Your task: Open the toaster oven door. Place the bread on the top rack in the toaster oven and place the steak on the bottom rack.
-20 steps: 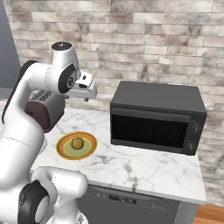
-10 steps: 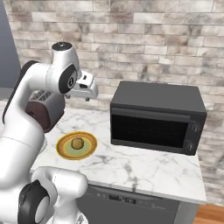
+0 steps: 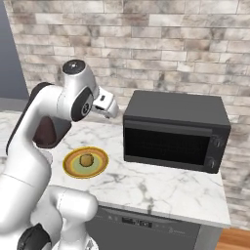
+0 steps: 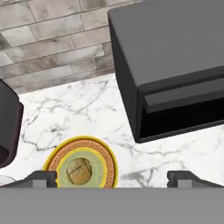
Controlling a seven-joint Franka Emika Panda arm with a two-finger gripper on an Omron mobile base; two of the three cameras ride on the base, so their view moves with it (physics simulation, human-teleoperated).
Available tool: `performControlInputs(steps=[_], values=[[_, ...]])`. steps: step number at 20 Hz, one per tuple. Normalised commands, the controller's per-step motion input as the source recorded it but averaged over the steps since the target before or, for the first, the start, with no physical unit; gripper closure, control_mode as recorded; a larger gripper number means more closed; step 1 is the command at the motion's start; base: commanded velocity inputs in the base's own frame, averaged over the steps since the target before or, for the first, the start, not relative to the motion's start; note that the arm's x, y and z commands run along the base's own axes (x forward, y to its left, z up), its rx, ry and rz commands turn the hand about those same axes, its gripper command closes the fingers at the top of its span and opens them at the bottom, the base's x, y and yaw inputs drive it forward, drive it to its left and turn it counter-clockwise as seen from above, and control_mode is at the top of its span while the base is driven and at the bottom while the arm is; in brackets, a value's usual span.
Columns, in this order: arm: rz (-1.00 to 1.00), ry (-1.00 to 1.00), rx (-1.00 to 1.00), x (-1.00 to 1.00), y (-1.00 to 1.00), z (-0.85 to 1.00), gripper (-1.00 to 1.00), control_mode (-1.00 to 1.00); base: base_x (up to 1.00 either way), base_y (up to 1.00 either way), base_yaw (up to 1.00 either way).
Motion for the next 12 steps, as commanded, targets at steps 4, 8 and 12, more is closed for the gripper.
performControlInputs(steps=[4,8,12], values=[[-0.01,-0.44,0.16,-0.25,-0.50,-0.01,-1.00,-1.00,0.00,0.00,0.00],[0.00,-0.29,0.12,-0.17,-0.46,0.00,-1.00,-1.00,0.00,0.00,0.00],[0.00,-0.17,0.08,-0.04,-0.40,0.00,-1.00,-1.00,0.00,0.00,0.00]])
